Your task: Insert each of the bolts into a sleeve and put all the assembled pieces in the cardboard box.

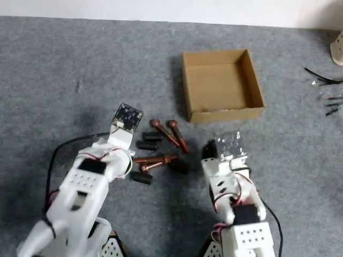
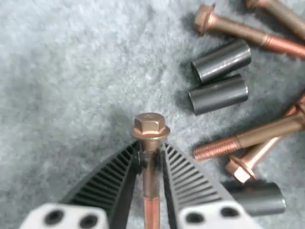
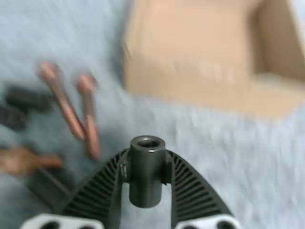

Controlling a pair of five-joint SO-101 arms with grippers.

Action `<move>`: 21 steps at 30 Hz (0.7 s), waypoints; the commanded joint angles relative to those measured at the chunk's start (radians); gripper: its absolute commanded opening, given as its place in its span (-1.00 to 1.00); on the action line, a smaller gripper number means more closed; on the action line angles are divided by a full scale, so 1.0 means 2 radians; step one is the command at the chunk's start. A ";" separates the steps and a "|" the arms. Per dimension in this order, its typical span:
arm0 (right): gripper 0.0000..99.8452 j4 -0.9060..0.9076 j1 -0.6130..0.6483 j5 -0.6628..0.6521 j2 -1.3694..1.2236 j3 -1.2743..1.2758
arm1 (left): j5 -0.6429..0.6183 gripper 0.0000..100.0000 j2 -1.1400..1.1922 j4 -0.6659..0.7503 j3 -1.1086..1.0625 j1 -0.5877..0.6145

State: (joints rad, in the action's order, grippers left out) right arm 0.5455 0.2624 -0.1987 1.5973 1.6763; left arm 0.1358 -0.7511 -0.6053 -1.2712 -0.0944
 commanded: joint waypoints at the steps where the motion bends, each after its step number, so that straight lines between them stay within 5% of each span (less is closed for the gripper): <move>1: -0.99 0.059 0.033 0.003 0.119 0.032 | -0.001 -0.99 -0.081 0.008 -0.017 0.004; 14: -0.99 0.076 0.127 0.004 0.122 0.036 | -0.003 -0.99 -0.357 0.009 0.010 -0.023; 21: -0.99 -0.025 0.153 0.005 0.122 0.040 | -0.003 -0.99 -0.462 0.011 0.034 -0.041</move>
State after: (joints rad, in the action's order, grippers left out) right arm 0.5869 0.5478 -0.1987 1.8228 1.6763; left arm 0.1358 -1.5950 -0.6068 -1.3019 -0.1527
